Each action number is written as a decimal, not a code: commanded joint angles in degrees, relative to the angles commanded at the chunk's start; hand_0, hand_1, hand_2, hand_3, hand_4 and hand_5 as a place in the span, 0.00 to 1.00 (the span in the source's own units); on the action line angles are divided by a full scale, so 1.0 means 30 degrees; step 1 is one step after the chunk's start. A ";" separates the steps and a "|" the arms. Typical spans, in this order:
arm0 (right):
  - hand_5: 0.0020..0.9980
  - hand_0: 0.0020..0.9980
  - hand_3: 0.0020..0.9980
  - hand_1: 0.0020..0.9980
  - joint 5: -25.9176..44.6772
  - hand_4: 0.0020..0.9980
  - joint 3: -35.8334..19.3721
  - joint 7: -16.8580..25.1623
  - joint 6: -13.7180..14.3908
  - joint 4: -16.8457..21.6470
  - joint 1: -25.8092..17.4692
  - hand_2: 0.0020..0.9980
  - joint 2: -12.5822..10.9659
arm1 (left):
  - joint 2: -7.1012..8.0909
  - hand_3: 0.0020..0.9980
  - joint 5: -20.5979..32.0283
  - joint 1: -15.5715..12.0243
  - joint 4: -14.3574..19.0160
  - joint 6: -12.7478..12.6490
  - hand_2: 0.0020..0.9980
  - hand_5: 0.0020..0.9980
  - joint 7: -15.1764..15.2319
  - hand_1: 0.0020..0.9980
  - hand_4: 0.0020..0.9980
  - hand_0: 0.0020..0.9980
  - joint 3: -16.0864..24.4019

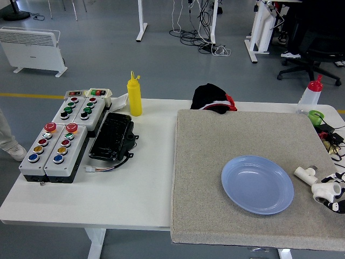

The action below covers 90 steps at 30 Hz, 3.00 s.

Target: Pick pipe place plate twice

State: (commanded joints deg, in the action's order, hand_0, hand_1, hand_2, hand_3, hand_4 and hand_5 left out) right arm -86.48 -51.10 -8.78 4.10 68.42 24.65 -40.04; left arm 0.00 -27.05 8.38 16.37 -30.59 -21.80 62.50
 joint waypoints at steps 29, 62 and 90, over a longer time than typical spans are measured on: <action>0.13 0.25 0.58 0.38 0.1544 0.58 -0.0833 0.0957 0.0201 0.0546 -0.0374 0.47 -0.0133 | 0.0000 0.67 -0.0018 -0.0096 0.0000 -0.0003 0.67 1.00 -0.0016 0.67 0.49 0.71 0.0039; 0.20 0.70 0.70 0.65 0.0245 0.63 0.5156 0.1489 0.0301 0.2644 0.3378 0.62 0.1845 | 0.0000 0.67 0.0171 -0.0084 0.0029 -0.0075 0.67 1.00 -0.0023 0.68 0.49 0.71 -0.0107; 0.33 0.97 1.00 0.91 0.0112 0.84 0.1728 0.1265 -0.0930 0.1969 0.3140 1.00 0.1390 | 0.0006 0.67 -0.0152 0.0012 0.0065 -0.0165 0.66 1.00 -0.0137 0.67 0.49 0.71 0.0153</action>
State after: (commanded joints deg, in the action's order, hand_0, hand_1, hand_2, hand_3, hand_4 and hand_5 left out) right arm -86.14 -45.91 -4.99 1.31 74.33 34.07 -35.87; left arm 0.02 -27.50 8.42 16.56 -31.08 -22.21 62.96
